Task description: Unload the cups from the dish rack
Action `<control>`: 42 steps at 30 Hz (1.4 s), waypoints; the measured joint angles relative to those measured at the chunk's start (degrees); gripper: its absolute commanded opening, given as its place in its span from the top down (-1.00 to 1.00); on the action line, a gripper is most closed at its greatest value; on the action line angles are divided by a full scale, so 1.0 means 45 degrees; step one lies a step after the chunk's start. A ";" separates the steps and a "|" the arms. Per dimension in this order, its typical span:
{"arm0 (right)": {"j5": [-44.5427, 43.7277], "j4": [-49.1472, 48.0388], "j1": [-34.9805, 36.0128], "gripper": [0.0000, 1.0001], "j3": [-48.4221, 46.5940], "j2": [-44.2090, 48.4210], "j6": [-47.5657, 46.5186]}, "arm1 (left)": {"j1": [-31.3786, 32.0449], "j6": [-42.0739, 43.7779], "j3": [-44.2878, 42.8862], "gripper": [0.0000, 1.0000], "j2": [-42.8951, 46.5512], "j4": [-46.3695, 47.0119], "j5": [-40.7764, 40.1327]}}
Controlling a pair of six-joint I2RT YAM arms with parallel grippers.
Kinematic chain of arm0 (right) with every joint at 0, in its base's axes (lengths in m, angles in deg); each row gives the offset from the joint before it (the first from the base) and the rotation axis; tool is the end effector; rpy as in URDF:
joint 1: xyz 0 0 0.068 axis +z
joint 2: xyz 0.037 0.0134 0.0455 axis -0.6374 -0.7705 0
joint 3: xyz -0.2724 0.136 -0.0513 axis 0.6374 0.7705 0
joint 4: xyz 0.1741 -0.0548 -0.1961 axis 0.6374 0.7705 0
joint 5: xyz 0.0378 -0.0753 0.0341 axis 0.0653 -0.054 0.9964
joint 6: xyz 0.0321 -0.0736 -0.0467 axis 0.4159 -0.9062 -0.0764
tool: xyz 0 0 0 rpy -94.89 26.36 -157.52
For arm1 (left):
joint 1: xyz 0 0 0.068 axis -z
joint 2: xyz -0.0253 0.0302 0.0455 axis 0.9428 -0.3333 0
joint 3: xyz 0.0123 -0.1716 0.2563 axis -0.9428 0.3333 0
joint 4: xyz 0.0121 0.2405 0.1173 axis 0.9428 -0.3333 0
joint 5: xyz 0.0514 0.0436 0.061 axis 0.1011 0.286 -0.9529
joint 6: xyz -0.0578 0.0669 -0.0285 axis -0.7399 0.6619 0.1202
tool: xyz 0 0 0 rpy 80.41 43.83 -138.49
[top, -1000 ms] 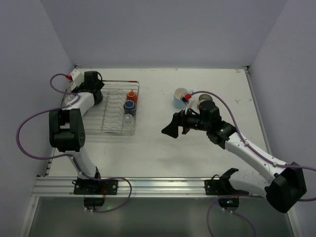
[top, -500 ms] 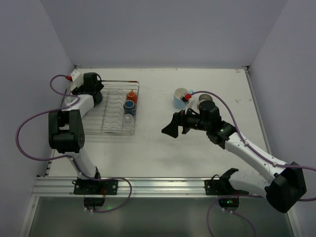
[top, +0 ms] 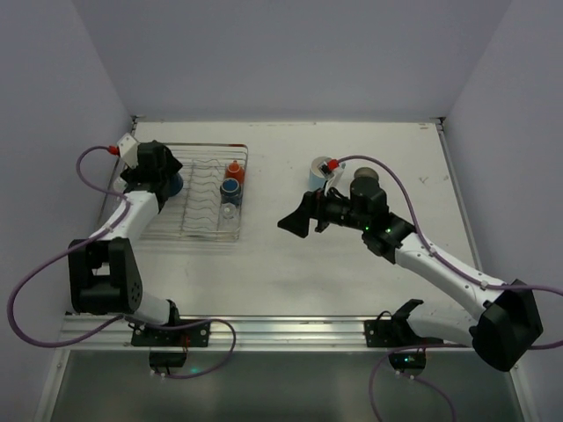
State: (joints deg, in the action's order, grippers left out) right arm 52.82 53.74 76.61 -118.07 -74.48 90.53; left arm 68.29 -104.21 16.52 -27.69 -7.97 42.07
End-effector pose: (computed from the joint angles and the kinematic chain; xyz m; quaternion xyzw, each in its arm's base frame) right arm 0.2104 0.2062 0.3217 -0.1959 0.7595 0.4788 0.3944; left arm 0.3687 0.0492 0.2519 -0.4184 0.7632 0.0220 0.4918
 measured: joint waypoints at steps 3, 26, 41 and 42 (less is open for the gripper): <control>-0.0097 -0.0578 0.0238 -0.94 -0.0160 -0.0471 0.0471 | 0.0000 0.0194 0.0185 1.00 0.0903 -0.0029 0.0102; -0.0146 -0.6781 0.0787 -0.92 -0.1103 -0.4702 0.4891 | 0.0228 -0.1277 0.2555 1.00 0.6771 0.0461 0.7446; -0.0476 -0.9753 0.0860 -0.82 -0.0340 -0.4711 0.5979 | 0.3021 -0.4177 0.4925 1.00 0.7902 0.3172 0.9913; -0.0534 -0.9889 0.0860 -0.80 -0.0136 -0.4580 0.6013 | 0.3079 -0.4201 0.5008 1.00 0.8019 0.3230 0.9894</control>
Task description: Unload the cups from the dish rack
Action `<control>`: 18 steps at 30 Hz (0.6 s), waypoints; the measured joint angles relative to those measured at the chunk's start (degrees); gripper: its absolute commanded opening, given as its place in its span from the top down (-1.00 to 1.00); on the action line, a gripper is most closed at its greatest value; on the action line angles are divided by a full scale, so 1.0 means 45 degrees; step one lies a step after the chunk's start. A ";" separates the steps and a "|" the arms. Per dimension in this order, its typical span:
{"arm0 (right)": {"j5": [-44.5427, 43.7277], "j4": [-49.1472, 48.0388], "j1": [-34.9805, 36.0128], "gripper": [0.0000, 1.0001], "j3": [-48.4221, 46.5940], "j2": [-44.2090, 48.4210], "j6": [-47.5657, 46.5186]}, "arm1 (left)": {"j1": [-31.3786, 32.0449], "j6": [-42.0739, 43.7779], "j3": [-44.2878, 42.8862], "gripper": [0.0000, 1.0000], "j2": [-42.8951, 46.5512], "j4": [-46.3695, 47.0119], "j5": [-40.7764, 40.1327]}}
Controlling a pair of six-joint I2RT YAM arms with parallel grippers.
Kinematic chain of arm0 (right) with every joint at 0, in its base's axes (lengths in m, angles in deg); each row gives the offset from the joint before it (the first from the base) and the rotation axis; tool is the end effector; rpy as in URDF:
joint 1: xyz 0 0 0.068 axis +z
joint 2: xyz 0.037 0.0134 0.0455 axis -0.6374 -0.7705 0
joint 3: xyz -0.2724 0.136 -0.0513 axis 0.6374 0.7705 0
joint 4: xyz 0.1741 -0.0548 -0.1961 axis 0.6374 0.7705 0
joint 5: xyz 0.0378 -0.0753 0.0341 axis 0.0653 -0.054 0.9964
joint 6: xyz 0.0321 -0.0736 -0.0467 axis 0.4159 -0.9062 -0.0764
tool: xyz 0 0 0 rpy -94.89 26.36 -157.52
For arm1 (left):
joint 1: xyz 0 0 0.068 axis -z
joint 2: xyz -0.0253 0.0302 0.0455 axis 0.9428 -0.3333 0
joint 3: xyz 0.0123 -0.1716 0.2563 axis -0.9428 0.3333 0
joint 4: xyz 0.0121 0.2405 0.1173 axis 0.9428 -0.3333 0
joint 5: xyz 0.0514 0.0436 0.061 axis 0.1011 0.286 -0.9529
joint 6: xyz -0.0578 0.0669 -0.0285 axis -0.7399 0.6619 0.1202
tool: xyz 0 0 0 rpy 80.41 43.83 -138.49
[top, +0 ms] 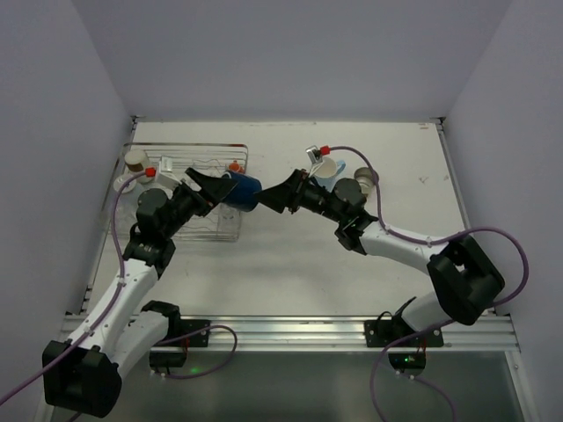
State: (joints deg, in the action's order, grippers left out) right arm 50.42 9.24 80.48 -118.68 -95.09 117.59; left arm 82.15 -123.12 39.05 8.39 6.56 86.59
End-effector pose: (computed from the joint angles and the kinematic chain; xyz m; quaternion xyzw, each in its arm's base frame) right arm 0.2618 0.2727 0.3262 -0.0783 0.6473 0.6501 0.3901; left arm 0.2260 -0.0756 0.3102 -0.2024 0.7154 -0.4928 0.4522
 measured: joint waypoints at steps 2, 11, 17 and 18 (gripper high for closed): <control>-0.0102 -0.0204 0.0010 -0.79 0.0335 0.0253 0.0087 | 0.0121 -0.0097 0.0121 1.00 0.0155 0.0092 -0.0015; -0.1209 -0.0049 0.0010 -0.81 0.1549 0.1166 0.0044 | 0.0539 -0.0330 0.0199 1.00 0.0602 0.0772 0.0010; -0.0772 -0.0165 0.0019 -0.57 0.1394 0.0894 0.0068 | 0.1030 -0.0544 0.0199 1.00 0.0583 0.1268 0.0049; -0.0539 -0.0194 0.0039 -0.49 0.1253 0.0758 0.0083 | 0.1195 -0.0578 0.0199 1.00 0.0568 0.1336 0.0092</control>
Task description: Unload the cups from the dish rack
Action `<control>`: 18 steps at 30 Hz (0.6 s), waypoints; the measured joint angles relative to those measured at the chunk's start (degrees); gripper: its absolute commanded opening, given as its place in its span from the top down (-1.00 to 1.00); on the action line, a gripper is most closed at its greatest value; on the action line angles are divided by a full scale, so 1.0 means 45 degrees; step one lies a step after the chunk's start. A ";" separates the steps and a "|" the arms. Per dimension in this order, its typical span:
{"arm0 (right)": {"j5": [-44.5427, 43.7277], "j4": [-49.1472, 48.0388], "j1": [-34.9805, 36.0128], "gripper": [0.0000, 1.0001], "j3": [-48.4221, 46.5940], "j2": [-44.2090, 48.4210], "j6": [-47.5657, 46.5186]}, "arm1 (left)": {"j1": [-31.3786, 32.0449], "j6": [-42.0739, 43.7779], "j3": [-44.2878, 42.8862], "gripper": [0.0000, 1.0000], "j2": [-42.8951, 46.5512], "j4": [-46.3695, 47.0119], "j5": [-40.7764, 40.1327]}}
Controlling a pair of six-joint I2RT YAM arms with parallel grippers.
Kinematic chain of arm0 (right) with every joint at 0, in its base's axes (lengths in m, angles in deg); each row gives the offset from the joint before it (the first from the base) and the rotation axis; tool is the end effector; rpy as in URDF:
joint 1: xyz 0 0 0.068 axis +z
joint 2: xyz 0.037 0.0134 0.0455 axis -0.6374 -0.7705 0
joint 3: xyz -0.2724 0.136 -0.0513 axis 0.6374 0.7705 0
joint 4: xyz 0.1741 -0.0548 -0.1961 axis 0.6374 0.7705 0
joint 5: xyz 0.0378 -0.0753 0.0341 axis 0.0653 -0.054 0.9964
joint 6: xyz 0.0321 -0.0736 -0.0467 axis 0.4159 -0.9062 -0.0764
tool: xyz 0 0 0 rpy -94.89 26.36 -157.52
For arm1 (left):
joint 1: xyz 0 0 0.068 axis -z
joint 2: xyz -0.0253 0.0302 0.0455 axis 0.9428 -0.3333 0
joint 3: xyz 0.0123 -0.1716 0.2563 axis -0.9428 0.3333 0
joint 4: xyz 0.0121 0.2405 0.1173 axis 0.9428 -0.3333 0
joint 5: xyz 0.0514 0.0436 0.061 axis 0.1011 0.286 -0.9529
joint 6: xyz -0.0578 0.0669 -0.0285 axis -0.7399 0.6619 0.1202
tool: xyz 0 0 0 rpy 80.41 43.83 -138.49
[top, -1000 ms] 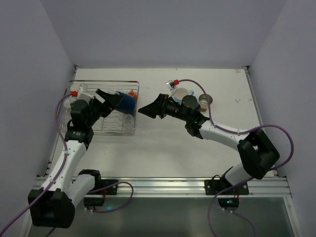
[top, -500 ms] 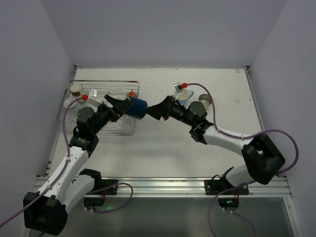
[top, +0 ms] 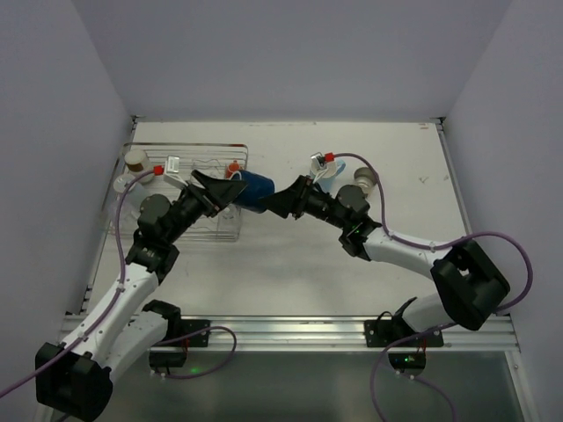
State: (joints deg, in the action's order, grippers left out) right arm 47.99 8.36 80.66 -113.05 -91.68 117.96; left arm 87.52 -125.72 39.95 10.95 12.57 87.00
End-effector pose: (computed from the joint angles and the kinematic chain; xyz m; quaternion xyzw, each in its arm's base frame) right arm 0.2477 0.2577 0.3119 -0.0585 0.6565 0.6412 0.3930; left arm 0.2092 -0.0943 0.3292 -0.1569 0.6821 -0.5494 0.4564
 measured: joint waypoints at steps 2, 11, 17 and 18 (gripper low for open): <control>0.0325 -0.0121 0.0053 -0.28 -0.0296 -0.0189 -0.0005 | 0.0306 -0.0102 0.0000 1.00 -0.0053 0.0189 0.0112; 0.1457 -0.1783 0.0141 0.77 -0.0879 -0.0398 0.0602 | 0.1054 -0.1025 0.0005 -0.22 -0.0262 0.1549 -0.0287; 0.1681 -0.2885 0.0296 1.00 -0.0466 0.0136 0.0413 | 0.1350 -0.0835 -0.0277 -0.99 0.0068 0.0772 -0.0345; 0.1632 -0.2467 0.0306 1.00 -0.0301 0.0379 0.0219 | 0.1438 -0.0223 -0.0403 -1.00 0.0078 0.0248 -0.0345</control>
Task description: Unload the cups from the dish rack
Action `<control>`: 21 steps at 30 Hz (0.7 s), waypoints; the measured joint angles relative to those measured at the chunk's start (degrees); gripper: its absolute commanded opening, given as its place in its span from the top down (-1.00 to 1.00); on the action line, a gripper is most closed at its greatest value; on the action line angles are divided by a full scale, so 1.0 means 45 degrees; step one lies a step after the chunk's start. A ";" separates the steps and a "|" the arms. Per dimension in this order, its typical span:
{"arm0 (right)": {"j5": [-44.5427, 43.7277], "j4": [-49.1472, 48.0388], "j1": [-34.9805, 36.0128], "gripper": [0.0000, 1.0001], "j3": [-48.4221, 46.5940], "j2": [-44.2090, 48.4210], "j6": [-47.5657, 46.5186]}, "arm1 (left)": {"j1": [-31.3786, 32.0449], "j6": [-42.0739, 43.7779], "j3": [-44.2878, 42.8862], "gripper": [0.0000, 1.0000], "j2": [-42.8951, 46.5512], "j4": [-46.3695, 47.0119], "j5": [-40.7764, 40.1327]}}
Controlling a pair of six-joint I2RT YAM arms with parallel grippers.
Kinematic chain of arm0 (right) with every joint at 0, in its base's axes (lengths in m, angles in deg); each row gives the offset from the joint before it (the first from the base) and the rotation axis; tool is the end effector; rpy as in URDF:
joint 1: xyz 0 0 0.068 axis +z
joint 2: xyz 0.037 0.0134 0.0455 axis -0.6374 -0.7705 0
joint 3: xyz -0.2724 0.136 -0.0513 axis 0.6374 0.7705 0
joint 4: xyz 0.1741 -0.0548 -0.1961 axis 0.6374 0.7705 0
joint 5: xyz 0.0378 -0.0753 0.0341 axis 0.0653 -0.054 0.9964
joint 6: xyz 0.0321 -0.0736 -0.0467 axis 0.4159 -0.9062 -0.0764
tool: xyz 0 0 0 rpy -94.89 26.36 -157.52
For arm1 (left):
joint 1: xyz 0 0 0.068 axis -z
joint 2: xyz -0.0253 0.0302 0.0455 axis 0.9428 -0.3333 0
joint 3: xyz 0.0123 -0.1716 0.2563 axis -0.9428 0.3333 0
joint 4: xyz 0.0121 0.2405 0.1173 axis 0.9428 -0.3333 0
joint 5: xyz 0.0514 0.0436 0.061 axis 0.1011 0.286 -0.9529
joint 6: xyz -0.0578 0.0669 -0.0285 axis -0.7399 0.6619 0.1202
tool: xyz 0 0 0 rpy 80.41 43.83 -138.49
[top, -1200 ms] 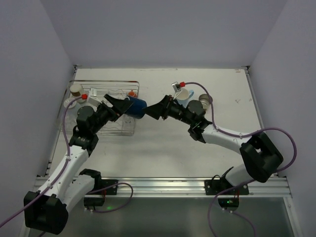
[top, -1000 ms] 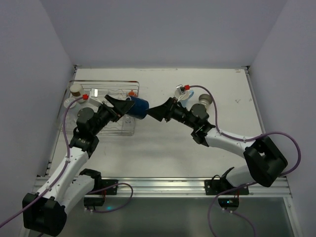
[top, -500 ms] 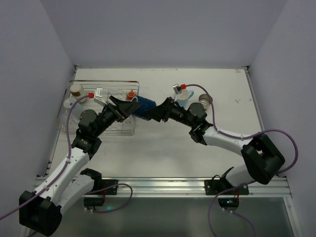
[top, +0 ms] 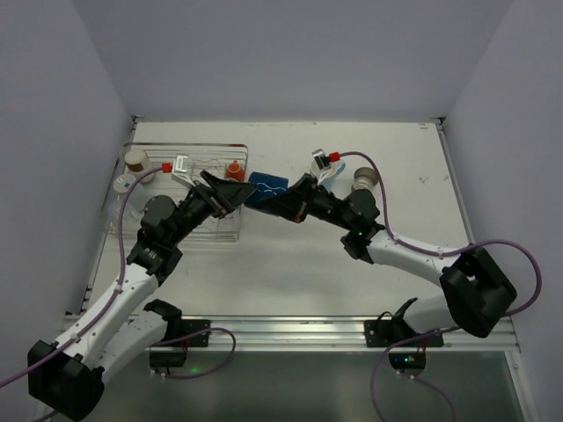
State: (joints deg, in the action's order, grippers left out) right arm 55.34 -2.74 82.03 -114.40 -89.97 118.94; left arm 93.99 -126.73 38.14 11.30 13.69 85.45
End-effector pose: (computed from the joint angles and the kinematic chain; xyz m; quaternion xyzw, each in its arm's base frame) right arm 0.2225 0.2593 0.3571 -0.1403 0.5616 0.7064 0.4073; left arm 0.1973 -0.1150 0.3465 -0.1235 0.6690 -0.5835 0.4436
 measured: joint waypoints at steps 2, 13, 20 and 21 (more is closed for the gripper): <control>-0.0131 0.1137 -0.0044 1.00 0.0384 0.0520 -0.0500 | 0.0029 0.1078 -0.0335 -1.00 0.0063 -0.0962 -0.0155; -0.1846 0.8670 -0.0461 1.00 0.0903 0.4065 -0.3507 | 0.0029 0.5255 -0.0884 -1.00 0.0903 -0.4507 -0.0432; -0.4585 1.5781 -0.3507 1.00 -0.1326 0.4367 -0.5799 | 0.0029 0.8087 -0.1739 -1.00 0.1953 -0.7150 -0.1093; -0.5105 1.6495 -0.4235 1.00 -0.1389 0.4362 -0.6067 | 0.0029 0.8393 -0.1749 -1.00 0.2297 -0.7359 -0.1127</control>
State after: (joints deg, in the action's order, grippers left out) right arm 32.37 71.49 62.98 -120.65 -70.35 91.64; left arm 94.12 -88.96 30.27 21.64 -19.42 80.38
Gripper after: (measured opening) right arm 0.153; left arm 0.997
